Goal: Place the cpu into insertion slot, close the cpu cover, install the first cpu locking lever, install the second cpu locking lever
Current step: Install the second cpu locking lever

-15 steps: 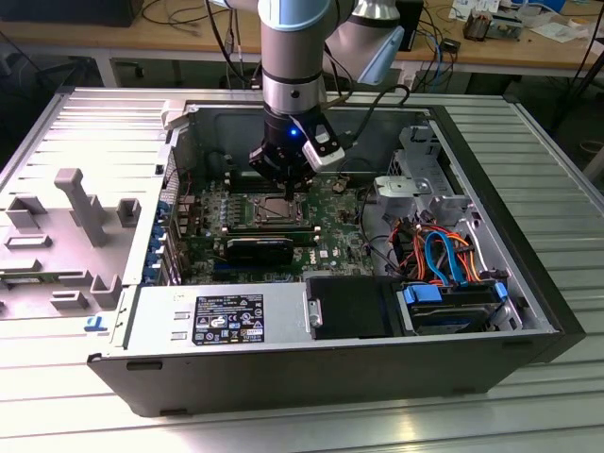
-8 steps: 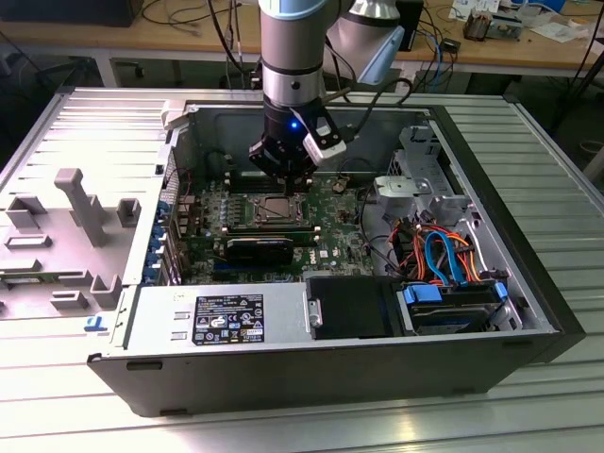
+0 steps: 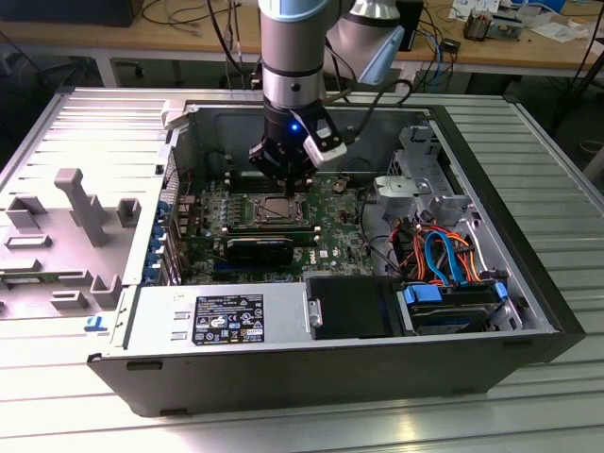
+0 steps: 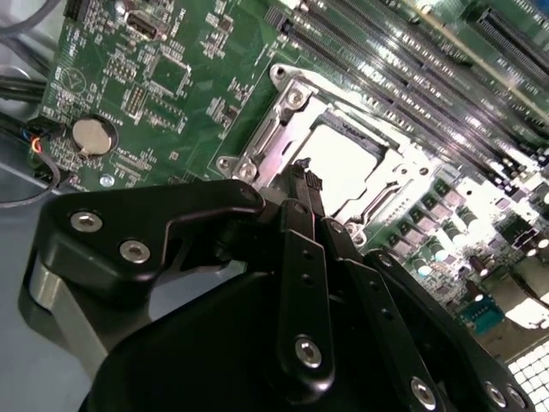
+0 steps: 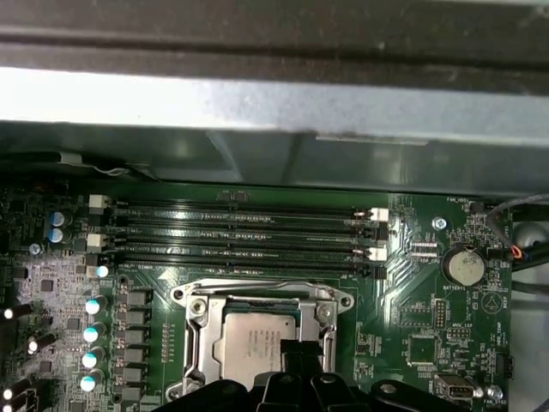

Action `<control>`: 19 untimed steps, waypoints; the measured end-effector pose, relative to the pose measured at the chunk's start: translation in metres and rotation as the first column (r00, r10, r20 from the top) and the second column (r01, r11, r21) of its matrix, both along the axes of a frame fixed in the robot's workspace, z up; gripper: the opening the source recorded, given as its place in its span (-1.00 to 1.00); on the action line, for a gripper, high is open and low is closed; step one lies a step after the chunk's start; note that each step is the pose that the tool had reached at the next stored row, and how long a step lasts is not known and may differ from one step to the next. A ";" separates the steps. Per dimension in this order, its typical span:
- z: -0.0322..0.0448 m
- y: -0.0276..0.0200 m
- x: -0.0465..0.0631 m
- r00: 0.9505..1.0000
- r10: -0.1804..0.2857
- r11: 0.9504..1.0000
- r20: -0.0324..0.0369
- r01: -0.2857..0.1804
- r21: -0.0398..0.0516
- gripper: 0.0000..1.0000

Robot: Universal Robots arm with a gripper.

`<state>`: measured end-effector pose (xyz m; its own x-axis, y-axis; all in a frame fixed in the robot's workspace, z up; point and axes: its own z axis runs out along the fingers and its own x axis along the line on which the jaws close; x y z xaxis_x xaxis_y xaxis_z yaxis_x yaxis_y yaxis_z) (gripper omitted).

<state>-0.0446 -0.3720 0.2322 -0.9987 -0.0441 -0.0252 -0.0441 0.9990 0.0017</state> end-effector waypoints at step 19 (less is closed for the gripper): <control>0.0184 -0.0183 0.000 1.000 0.000 1.000 0.000 0.000 0.000 -0.79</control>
